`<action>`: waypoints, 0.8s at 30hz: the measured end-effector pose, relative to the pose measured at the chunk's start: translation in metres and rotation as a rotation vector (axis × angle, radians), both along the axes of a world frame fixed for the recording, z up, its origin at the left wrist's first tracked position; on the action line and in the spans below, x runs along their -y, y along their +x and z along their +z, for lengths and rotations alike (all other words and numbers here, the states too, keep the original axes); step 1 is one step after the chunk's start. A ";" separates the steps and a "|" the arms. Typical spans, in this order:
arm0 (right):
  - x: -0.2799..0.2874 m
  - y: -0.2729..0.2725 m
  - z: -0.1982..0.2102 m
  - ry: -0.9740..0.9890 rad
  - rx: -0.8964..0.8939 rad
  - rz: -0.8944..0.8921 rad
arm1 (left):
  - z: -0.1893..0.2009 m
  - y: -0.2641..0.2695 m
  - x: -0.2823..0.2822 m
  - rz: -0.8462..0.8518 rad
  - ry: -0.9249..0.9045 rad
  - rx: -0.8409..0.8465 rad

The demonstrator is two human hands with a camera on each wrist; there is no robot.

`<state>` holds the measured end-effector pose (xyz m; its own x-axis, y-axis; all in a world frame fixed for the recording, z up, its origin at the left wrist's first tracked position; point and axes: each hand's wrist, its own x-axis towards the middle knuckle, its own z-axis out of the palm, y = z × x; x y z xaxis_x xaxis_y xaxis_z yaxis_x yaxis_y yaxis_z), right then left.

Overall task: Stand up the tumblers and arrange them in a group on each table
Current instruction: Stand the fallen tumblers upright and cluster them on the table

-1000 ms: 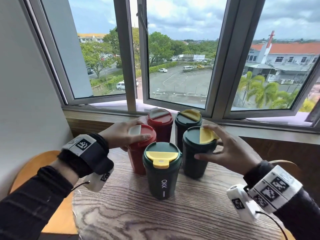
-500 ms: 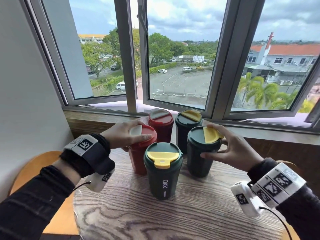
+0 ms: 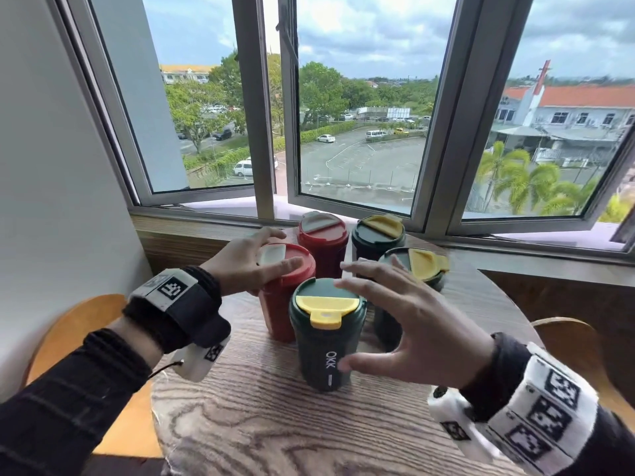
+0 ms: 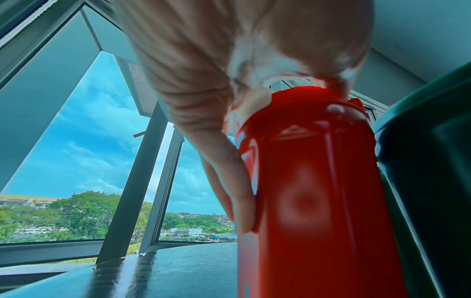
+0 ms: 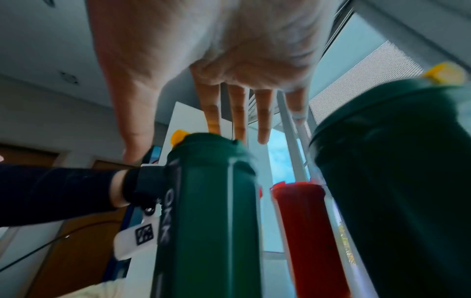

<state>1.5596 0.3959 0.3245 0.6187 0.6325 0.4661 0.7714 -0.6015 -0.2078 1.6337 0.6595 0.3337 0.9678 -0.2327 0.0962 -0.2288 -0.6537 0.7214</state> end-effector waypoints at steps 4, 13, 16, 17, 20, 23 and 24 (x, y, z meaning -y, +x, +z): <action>-0.019 0.006 -0.022 0.048 0.017 0.042 | -0.006 -0.008 -0.011 -0.049 -0.037 0.052; -0.001 0.013 -0.026 0.248 0.006 0.125 | -0.014 -0.011 -0.012 -0.062 -0.049 0.115; 0.012 0.014 -0.025 0.259 -0.025 0.144 | -0.014 -0.014 -0.006 -0.031 -0.013 0.167; 0.015 0.014 -0.025 0.266 -0.033 0.149 | -0.014 -0.016 -0.003 -0.027 -0.008 0.194; 0.021 0.011 -0.024 0.260 -0.030 0.165 | -0.013 -0.019 0.008 -0.033 -0.040 0.257; 0.024 0.008 -0.024 0.251 -0.030 0.168 | -0.014 -0.020 0.018 -0.021 -0.032 0.290; 0.025 0.007 -0.024 0.246 -0.029 0.164 | -0.014 -0.021 0.020 -0.017 -0.019 0.289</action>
<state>1.5668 0.3712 0.3007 0.5327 0.5954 0.6015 0.8459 -0.3978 -0.3553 1.6127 0.6395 0.3195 0.8956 -0.2438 0.3720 -0.4374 -0.6347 0.6370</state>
